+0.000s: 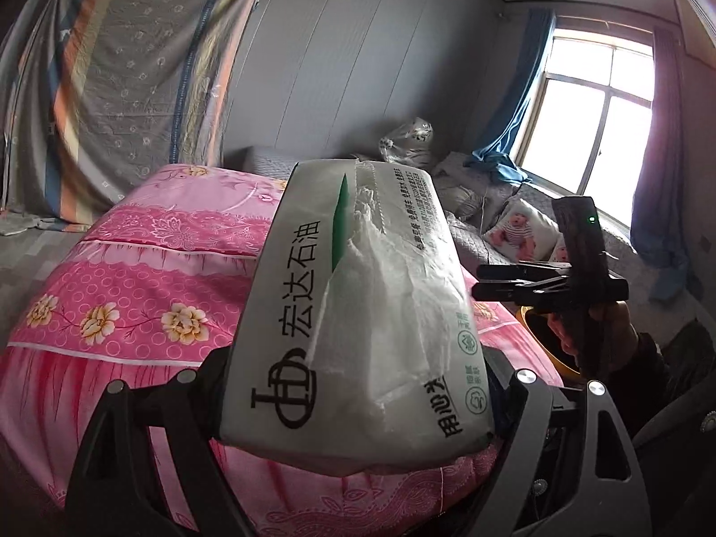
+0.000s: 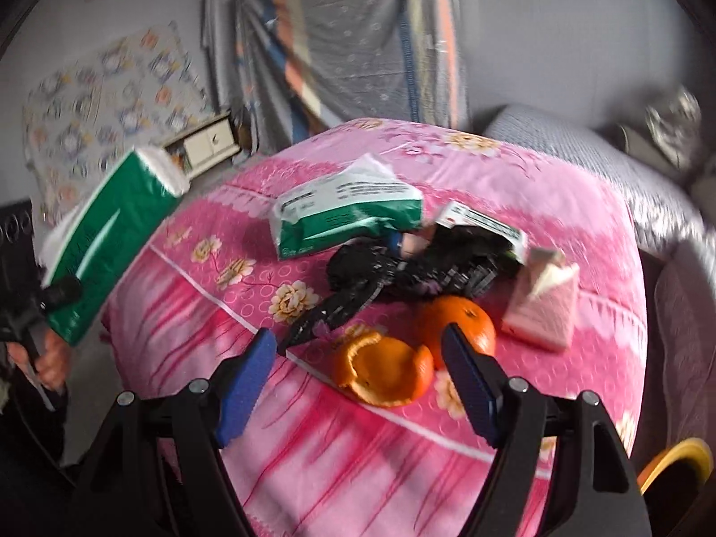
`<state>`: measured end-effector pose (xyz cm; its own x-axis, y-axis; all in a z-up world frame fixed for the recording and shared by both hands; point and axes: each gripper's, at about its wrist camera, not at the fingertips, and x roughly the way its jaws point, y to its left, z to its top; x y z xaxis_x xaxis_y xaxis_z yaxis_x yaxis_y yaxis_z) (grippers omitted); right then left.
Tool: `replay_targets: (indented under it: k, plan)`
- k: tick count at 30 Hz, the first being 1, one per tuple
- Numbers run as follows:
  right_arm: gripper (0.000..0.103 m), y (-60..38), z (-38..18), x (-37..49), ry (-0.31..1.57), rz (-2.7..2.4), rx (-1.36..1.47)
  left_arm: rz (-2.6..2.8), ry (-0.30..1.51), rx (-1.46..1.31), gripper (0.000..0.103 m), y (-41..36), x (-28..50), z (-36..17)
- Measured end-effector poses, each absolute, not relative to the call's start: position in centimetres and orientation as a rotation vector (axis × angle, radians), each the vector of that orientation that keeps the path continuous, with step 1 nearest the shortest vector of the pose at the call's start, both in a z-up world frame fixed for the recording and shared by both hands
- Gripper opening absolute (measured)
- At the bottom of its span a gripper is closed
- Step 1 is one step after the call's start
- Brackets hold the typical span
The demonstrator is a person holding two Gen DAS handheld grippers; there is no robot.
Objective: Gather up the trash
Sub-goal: 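Grasp the black plastic bag on the bed with the right tool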
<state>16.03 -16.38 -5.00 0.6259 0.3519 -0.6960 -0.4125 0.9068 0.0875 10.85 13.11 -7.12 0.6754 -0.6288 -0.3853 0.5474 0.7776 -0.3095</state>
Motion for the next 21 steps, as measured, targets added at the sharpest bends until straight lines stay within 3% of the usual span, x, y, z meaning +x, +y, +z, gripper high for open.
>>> replay_targets:
  k: [8,21]
  plan:
    - [0.073,-16.8,-5.8,22.3,0.828,0.264,-0.142,-0.696,0.492,-0.172,0.08,12.8,10.7,-7.5]
    - [0.068,-15.5,-11.2,29.7,1.06,0.223,-0.216,-0.684,0.498,-0.171,0.08,12.6,12.5,-8.7]
